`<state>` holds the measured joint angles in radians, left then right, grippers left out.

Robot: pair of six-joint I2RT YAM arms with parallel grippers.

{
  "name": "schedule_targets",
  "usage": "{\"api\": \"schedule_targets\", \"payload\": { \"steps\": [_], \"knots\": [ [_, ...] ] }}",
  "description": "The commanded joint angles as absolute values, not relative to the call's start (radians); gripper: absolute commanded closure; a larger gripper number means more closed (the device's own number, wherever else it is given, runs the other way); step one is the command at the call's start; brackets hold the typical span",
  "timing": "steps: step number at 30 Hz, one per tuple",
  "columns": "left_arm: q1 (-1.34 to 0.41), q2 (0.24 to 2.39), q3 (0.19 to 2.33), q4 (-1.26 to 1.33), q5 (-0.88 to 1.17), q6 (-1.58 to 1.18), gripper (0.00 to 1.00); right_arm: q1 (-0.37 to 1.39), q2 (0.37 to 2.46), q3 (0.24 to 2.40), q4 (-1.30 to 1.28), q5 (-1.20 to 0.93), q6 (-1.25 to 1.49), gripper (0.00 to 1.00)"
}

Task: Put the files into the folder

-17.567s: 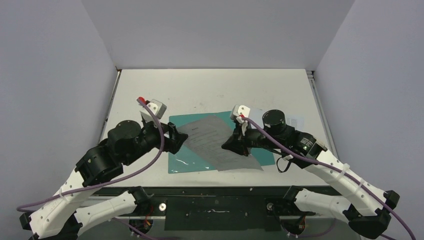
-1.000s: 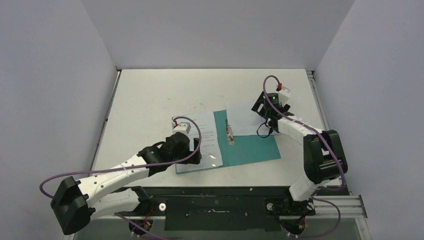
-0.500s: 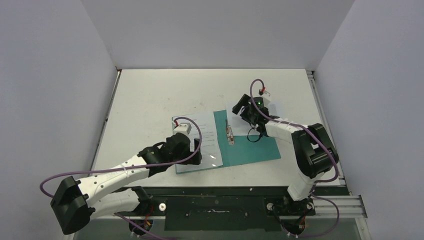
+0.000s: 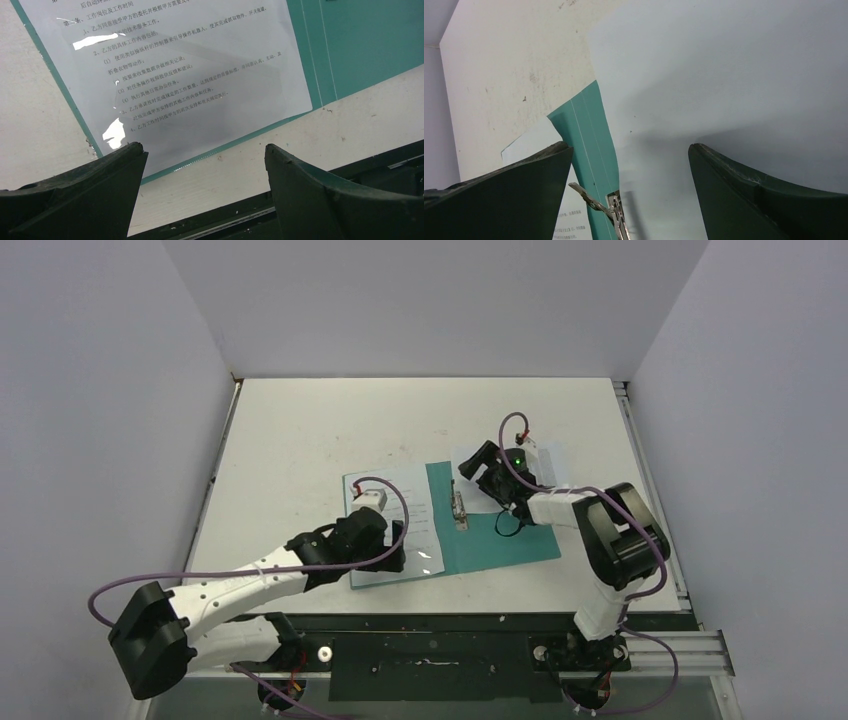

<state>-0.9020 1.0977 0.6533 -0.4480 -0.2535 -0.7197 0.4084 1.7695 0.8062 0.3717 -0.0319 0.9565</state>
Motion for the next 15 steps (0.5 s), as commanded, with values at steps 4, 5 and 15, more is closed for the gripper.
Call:
{"api": "schedule_targets", "payload": {
  "steps": [4,5,15],
  "knots": [
    [-0.906,1.118,0.663,-0.383,-0.250,-0.729,0.11,0.419,1.664,0.727,0.270,0.032,0.891,0.10],
    [-0.906,1.120,0.664,-0.381,-0.251,-0.729,0.11,0.419,1.646,0.721,0.253,0.044,0.878,0.09],
    [-0.906,1.187,0.655,-0.332,-0.252,-0.733,0.11,0.418,1.491,0.645,0.175,0.033,0.811,0.09]
  ]
}}
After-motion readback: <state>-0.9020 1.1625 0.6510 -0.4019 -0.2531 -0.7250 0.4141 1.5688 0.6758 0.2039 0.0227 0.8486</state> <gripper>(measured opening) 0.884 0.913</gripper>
